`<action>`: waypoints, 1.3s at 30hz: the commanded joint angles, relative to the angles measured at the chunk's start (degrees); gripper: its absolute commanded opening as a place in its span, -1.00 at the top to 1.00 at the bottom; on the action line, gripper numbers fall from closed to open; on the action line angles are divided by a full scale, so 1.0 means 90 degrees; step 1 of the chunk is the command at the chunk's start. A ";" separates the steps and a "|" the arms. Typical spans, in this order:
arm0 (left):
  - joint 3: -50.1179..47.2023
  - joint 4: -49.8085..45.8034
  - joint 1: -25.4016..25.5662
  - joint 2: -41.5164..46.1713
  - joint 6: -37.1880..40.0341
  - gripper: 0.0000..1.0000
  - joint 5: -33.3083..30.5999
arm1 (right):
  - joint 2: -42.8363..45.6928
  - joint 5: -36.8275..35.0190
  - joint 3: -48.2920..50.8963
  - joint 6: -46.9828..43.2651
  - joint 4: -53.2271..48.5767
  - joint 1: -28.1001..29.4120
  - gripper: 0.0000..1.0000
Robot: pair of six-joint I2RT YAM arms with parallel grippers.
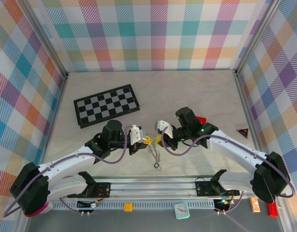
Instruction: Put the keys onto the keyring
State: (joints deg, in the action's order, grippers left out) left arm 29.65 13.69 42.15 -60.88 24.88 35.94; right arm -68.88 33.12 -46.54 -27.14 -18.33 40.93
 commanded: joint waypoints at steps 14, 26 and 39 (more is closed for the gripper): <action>-0.0052 0.0539 0.0004 0.0149 -0.0118 1.00 0.0260 | -0.0298 0.0085 -0.0160 -0.0152 -0.0065 0.0002 0.91; -0.0194 0.0838 0.0011 0.0125 -0.0336 1.00 -0.0155 | 0.0232 -0.0025 0.0421 0.0418 0.0277 0.0003 0.28; -0.0325 0.1606 0.0002 -0.0101 -0.0998 1.00 -0.0500 | -0.0226 -0.0233 0.0678 0.0964 0.1398 0.0210 0.21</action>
State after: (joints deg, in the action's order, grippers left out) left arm 27.44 22.24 42.15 -61.45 18.39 31.35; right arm -70.06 30.89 -40.93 -20.08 -10.07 42.26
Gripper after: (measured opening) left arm 0.045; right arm 0.392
